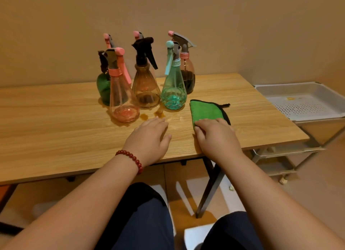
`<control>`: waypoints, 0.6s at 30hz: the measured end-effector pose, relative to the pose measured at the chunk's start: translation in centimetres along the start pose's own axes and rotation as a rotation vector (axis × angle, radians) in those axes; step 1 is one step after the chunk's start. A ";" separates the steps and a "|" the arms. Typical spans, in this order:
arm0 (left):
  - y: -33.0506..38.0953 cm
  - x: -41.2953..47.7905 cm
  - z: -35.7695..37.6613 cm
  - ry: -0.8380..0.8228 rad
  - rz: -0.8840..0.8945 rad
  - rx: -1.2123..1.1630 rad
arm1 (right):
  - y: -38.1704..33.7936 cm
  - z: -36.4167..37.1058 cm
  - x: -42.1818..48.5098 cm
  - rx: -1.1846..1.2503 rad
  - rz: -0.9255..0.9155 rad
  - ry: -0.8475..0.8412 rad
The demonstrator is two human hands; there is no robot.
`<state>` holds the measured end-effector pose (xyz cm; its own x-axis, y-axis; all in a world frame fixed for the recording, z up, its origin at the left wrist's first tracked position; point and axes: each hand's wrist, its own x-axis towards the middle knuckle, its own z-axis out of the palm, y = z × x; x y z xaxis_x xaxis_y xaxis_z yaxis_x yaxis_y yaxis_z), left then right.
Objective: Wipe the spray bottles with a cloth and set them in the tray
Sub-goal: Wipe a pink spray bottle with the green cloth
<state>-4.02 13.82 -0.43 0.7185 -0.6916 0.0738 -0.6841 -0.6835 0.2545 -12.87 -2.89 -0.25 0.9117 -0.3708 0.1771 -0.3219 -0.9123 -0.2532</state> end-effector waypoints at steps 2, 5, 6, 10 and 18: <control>-0.6 -0.6 -0.3 0.016 -0.001 0.002 | -0.4 -0.4 0.3 0.028 -0.011 0.026; -1.3 -1.2 -0.7 0.029 0.000 -0.004 | 0.2 -0.6 1.6 0.018 0.059 0.077; -1.5 -1.2 -0.7 0.030 -0.001 -0.010 | 0.5 -0.4 2.2 -0.007 0.099 0.046; -1.5 -1.1 -0.7 0.035 -0.007 -0.048 | 1.0 0.6 3.2 0.012 0.153 -0.185; -0.4 -0.2 0.1 0.091 -0.045 -0.193 | -0.7 0.9 0.7 0.262 -0.050 -0.090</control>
<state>-3.90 14.18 -0.66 0.7622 -0.6314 0.1427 -0.6205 -0.6498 0.4391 -11.82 -2.38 -0.86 0.9475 -0.2990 0.1137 -0.2096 -0.8489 -0.4852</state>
